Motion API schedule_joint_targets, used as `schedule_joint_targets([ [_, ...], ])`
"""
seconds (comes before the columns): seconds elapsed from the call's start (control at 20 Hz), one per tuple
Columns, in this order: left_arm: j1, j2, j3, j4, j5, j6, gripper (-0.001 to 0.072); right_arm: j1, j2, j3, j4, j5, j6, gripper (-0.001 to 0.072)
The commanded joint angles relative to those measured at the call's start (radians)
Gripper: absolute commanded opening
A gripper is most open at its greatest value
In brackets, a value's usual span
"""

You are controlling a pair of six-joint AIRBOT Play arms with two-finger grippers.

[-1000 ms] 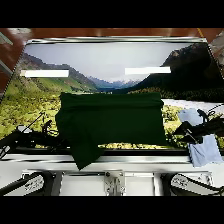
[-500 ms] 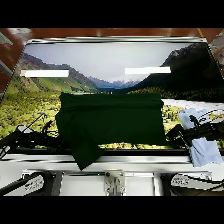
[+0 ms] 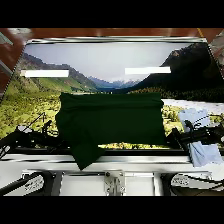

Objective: Fold the shirts.

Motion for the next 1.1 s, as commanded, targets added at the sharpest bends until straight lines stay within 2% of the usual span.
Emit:
schedule_joint_targets([
  [0.0,0.0,0.001,0.033,-0.008,0.0,0.002,0.0034,0.004,-0.001,-0.012,0.089,-0.06,-0.034,0.0203],
  [0.05,0.0,0.001,0.055,-0.008,-0.001,0.006,0.0034,0.021,-0.001,-0.012,0.108,-0.058,-0.06,0.0179],
  [0.1,0.0,0.001,0.085,-0.008,-0.003,0.017,0.0034,0.05,0.0,-0.011,0.119,-0.051,-0.093,0.0066],
  [0.3,0.0,0.003,0.257,-0.008,-0.073,0.06,0.0033,0.204,0.005,0.08,0.107,-0.02,-0.155,0.0062],
  [0.5,0.0,-0.001,0.43,-0.008,-0.088,0.062,0.0033,0.277,0.006,0.309,0.107,-0.027,-0.093,0.0062],
  [0.75,0.0,-0.068,0.587,-0.029,0.018,0.018,0.0033,0.359,-0.011,0.481,0.106,-0.259,0.006,0.0061],
  [1.05,-0.004,-0.31,0.761,-0.154,0.043,0.012,0.0033,0.43,-0.144,0.606,0.105,-0.402,0.062,0.0061],
])
